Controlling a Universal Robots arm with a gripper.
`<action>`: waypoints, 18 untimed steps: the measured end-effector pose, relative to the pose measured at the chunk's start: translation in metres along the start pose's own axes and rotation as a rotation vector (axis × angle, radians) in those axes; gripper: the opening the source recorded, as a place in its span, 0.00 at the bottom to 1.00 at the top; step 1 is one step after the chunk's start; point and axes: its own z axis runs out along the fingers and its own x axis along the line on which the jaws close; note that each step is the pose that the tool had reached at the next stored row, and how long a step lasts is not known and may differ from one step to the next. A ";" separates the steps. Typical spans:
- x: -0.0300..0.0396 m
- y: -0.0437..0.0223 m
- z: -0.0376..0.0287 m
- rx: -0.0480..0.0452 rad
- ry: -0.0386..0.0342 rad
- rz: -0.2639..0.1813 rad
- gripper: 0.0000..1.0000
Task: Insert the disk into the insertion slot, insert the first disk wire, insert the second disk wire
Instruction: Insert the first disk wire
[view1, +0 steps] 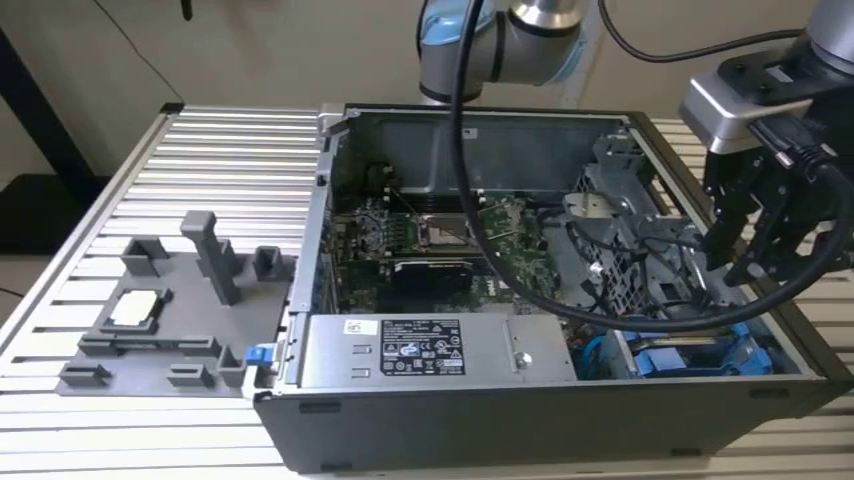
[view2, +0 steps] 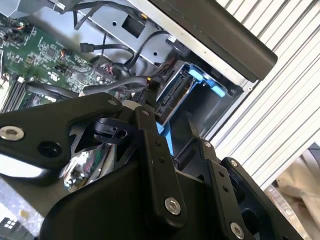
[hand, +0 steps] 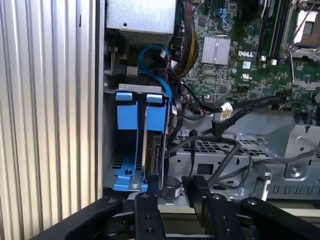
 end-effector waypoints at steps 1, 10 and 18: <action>-0.0010 0.0001 0.0009 0.0057 -0.0009 -0.009 0.41; -0.0083 0.0006 0.0047 0.0259 -0.0059 -0.048 0.41; -0.0086 0.0008 0.0053 0.0267 -0.0061 -0.054 0.41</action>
